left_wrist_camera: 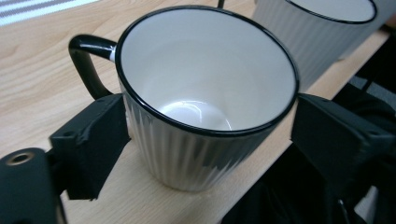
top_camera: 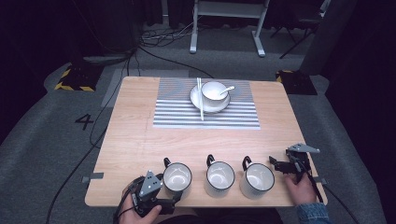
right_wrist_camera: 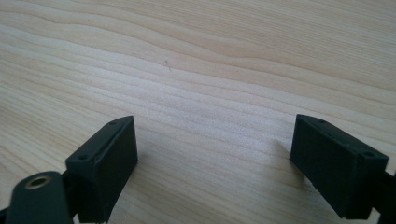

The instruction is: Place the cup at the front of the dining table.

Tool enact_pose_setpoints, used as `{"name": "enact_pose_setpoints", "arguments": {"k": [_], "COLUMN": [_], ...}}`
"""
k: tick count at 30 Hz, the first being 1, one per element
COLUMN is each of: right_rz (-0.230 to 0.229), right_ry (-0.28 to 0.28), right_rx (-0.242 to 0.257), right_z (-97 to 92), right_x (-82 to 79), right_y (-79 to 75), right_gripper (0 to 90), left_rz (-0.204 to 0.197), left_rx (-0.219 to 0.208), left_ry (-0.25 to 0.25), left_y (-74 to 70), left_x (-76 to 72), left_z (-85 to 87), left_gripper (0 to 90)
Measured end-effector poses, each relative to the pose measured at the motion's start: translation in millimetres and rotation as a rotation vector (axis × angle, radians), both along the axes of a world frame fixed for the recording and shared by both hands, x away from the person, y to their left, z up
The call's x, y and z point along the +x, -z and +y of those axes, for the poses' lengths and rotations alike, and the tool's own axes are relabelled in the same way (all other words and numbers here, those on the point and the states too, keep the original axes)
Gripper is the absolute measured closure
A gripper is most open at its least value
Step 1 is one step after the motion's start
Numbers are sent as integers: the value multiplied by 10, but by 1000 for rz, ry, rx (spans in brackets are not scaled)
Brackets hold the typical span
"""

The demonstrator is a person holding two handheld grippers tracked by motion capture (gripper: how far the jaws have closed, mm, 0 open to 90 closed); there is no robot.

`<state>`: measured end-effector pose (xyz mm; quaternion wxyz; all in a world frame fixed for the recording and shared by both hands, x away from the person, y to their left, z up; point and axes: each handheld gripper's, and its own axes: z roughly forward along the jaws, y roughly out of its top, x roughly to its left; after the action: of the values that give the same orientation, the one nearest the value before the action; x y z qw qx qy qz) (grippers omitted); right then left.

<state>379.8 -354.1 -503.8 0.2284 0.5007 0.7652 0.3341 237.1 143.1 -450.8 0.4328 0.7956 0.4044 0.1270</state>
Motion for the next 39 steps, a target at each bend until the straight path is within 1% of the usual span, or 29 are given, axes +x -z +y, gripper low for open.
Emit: {"name": "enact_pose_setpoints", "arguments": {"k": [2,3,8,9,10,12,13,15,16,17,18,19,21,22,23,25,26,27,28,29,32,35,36,37,39], "right_rz": [1,1,0,0,1,0,0,0,1,0,1,1,0,1,1,0,1,0,0,0,0,0,-1,0,-1], "right_ry": [1,0,0,0,0,0,0,0,0,0,1,0,0,0,1,0,1,0,0,0,0,0,-1,0,-1], "right_rx": [1,0,-1,-1,0,-1,0,0,0,0,1,0,0,0,0,0,0,0,0,0,0,-1,-1,-1,-2], "right_z": [0,0,0,-1,0,0,0,0,0,0,0,0,0,0,0,0,0,0,0,0,0,0,0,0,0], "right_x": [0,0,0,0,0,0,0,0,0,0,0,0,0,0,0,0,-1,0,-1,0,0,-1,0,-1,0], "right_y": [0,0,0,0,0,0,0,0,0,0,0,0,0,0,0,0,0,0,0,0,0,0,0,0,0], "right_gripper": [150,150,150,150,150,150,150,150,150,150,150,150,150,150,150,150,150,150,150,150,150,150,150,150,150], "left_rz": [-3,-8,-54,-60,-63,-61,-71,-93,-98,-113,-115,-127,-128,-137,-139,-156,-153,-164,-167,-168,-183,-197,-199,-205,-211], "left_rx": [11,9,-8,-17,-24,-35,-36,-34,-39,-35,-37,-38,-54,-47,-52,-68,-71,-83,-88,-109,-124,-152,-154,-145,-142], "left_ry": [-1,-4,-13,-5,4,0,4,9,7,2,12,9,4,5,7,2,6,12,12,12,8,8,6,0,-5], "left_y": [44,59,148,181,217,285,310,325,336,344,351,363,387,393,399,424,431,447,452,467,490,520,522,522,527], "left_x": [15,24,71,85,105,133,144,156,163,172,179,187,201,209,213,232,235,251,256,261,273,273,271,268,263], "left_z": [-27,-41,-94,-98,-100,-118,-127,-134,-147,-155,-161,-169,-193,-196,-201,-219,-219,-218,-215,-222,-231,-234,-235,-236,-239], "left_gripper": [92,81,39,33,24,17,16,11,10,11,10,9,10,10,10,10,9,8,6,5,3,2,3,4,6]}}
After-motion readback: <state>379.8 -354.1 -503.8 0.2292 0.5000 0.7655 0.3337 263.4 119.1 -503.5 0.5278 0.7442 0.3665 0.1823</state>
